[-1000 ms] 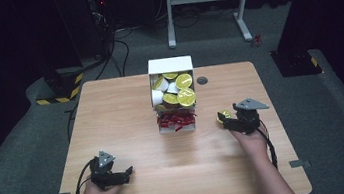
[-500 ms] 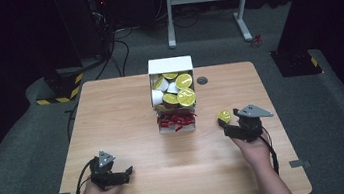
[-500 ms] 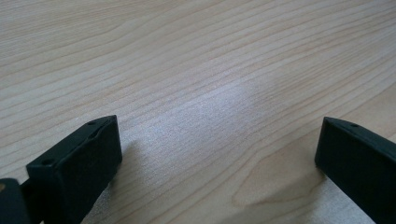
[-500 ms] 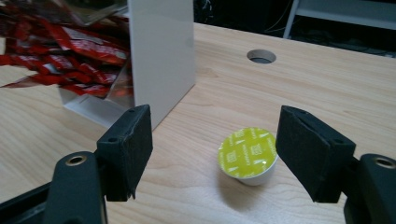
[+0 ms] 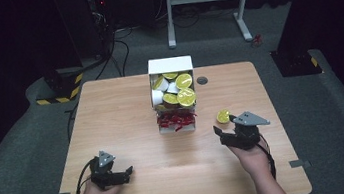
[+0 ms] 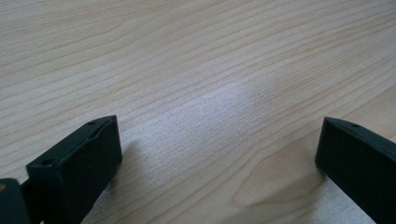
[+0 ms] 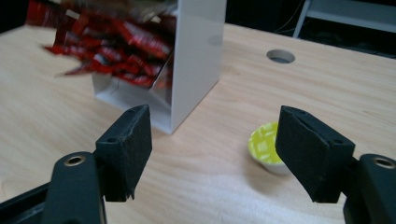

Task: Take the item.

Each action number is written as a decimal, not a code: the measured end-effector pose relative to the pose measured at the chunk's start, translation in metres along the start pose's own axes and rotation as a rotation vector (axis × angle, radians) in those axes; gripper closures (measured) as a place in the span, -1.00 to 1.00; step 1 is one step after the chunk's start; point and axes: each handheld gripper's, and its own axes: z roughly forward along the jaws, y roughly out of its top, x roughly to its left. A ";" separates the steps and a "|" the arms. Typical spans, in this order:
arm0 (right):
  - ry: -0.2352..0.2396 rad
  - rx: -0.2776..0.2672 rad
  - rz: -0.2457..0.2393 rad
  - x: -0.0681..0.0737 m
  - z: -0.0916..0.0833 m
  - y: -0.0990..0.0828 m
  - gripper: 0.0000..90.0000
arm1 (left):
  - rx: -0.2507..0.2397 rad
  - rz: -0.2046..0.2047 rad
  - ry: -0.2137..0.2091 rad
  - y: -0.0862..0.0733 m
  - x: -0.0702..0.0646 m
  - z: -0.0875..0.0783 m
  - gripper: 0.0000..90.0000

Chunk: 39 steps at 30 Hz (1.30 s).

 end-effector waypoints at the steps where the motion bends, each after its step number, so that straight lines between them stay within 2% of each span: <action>1: -0.002 0.007 0.003 0.001 -0.001 -0.001 -0.39 | -0.001 -0.001 0.002 0.000 0.000 0.000 -0.98; 2: 0.011 0.018 0.029 0.004 -0.004 -0.004 -0.39 | -0.001 -0.001 0.001 0.000 0.000 0.000 -0.98; 6: 0.022 0.023 0.058 0.011 -0.007 -0.009 -0.40 | -0.002 -0.001 0.001 0.000 0.000 0.000 -0.98; 10: 0.035 0.034 0.068 0.021 -0.006 -0.017 -0.41 | -0.006 -0.006 0.002 0.000 0.000 0.000 -0.98; 13: 0.043 0.054 0.059 0.025 -0.004 -0.023 -0.41 | -0.006 -0.006 0.002 0.000 0.000 0.000 -0.98; 16: 0.057 0.110 0.045 0.032 0.006 -0.036 -0.41 | -0.006 -0.006 0.001 0.000 0.000 0.000 -0.98; 18: 0.060 0.125 0.038 0.032 0.008 -0.039 -0.41 | -0.006 -0.006 0.001 0.000 0.000 0.000 -0.98; 19: 0.055 0.163 0.041 0.032 0.014 -0.047 -0.41 | -0.006 -0.006 0.001 0.000 0.000 0.000 -0.98; 20: 0.055 0.185 0.028 0.032 0.018 -0.051 -0.42 | -0.006 -0.006 0.001 0.000 0.000 0.000 -0.98; 21: 0.055 0.185 0.028 0.032 0.018 -0.051 -0.42 | -0.006 -0.006 0.001 0.000 0.000 0.000 -0.98; 23: 0.049 0.241 0.030 0.033 0.027 -0.060 -0.42 | -0.006 -0.006 0.002 0.000 0.000 0.000 -0.98; 26: 0.025 0.261 0.008 0.038 0.033 -0.066 -0.44 | -0.006 -0.008 0.003 0.000 -0.001 0.001 -0.98; 30: 0.009 0.268 -0.026 0.042 0.037 -0.064 -0.47 | -0.006 -0.009 0.004 0.000 -0.001 0.001 -0.98; 36: 0.014 0.290 -0.021 0.047 0.049 -0.058 -0.69 | -0.004 -0.013 0.009 0.000 -0.001 0.001 -0.98; 39: 0.011 0.292 -0.019 0.048 0.050 -0.058 -0.70 | -0.003 -0.015 0.009 0.000 -0.002 0.001 -0.99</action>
